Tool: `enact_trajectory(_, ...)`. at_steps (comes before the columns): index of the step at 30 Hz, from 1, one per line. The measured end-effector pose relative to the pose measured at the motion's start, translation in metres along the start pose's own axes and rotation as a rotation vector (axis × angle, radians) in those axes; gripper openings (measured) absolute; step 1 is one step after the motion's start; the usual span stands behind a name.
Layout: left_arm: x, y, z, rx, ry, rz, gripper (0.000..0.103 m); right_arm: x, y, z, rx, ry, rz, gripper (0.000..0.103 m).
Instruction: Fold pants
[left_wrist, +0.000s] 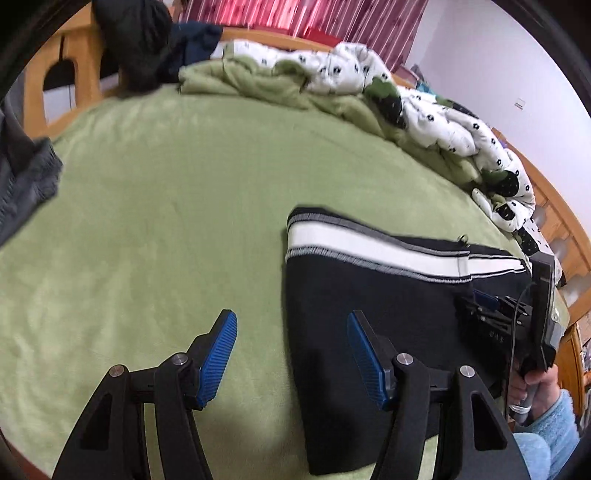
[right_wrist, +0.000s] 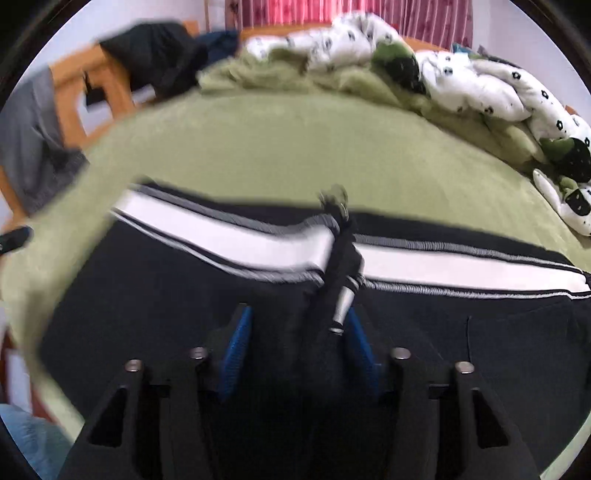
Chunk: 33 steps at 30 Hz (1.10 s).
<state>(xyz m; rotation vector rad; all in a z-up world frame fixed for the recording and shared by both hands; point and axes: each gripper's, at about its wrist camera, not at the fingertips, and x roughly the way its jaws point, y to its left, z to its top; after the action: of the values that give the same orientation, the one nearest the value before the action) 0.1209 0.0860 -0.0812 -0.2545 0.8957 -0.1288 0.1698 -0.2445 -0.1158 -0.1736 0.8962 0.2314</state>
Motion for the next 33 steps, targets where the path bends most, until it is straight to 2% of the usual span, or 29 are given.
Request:
enact_trajectory(1, 0.009, 0.001, -0.001, -0.007, 0.012, -0.018, 0.06, 0.012, -0.007, -0.003, 0.016, 0.015, -0.031, 0.044)
enact_trajectory(4, 0.03, 0.004, 0.0, -0.022, 0.043, -0.048, 0.06, 0.021, -0.036, -0.012, 0.156, -0.01, 0.082, 0.045)
enact_trajectory(5, 0.035, 0.003, 0.0, -0.025, 0.054, -0.048, 0.06, 0.02, -0.038, -0.012, 0.158, -0.014, 0.091, 0.045)
enact_trajectory(10, 0.063, -0.001, 0.002, -0.015, 0.113, -0.097, 0.06, -0.02, -0.056, -0.024, 0.199, -0.068, 0.086, 0.047)
enact_trajectory(11, 0.069, -0.003, 0.001, 0.007, 0.129, -0.088, 0.06, -0.029, -0.065, -0.031, 0.224, -0.083, 0.074, 0.047)
enact_trajectory(14, 0.073, -0.006, -0.003, 0.047, 0.129, -0.085, 0.062, -0.064, -0.11, -0.06, 0.311, -0.125, -0.043, 0.048)
enact_trajectory(18, 0.076, -0.004, 0.0, 0.023, 0.139, -0.121, 0.064, -0.103, -0.183, -0.125, 0.493, -0.106, -0.212, 0.049)
enact_trajectory(21, 0.08, -0.003, 0.006, 0.001, 0.139, -0.142, 0.063, -0.113, -0.217, -0.165, 0.615, -0.066, -0.237, 0.049)
enact_trajectory(23, 0.083, -0.004, 0.008, 0.017, 0.144, -0.149, 0.061, -0.11, -0.231, -0.184, 0.693, -0.058, -0.207, 0.05)
enact_trajectory(26, 0.086, -0.009, 0.011, 0.061, 0.154, -0.157, 0.054, -0.101, -0.24, -0.196, 0.77, -0.097, -0.094, 0.052)
enact_trajectory(27, 0.087, -0.01, 0.011, 0.064, 0.155, -0.159, 0.054, -0.097, -0.243, -0.195, 0.776, -0.114, -0.082, 0.056)
enact_trajectory(30, 0.09, -0.007, 0.014, 0.056, 0.154, -0.178, 0.051, -0.081, -0.249, -0.19, 0.814, -0.179, -0.037, 0.062)
enact_trajectory(33, 0.093, -0.004, 0.017, 0.012, 0.147, -0.201, 0.047, -0.064, -0.264, -0.174, 0.855, -0.23, 0.031, 0.063)
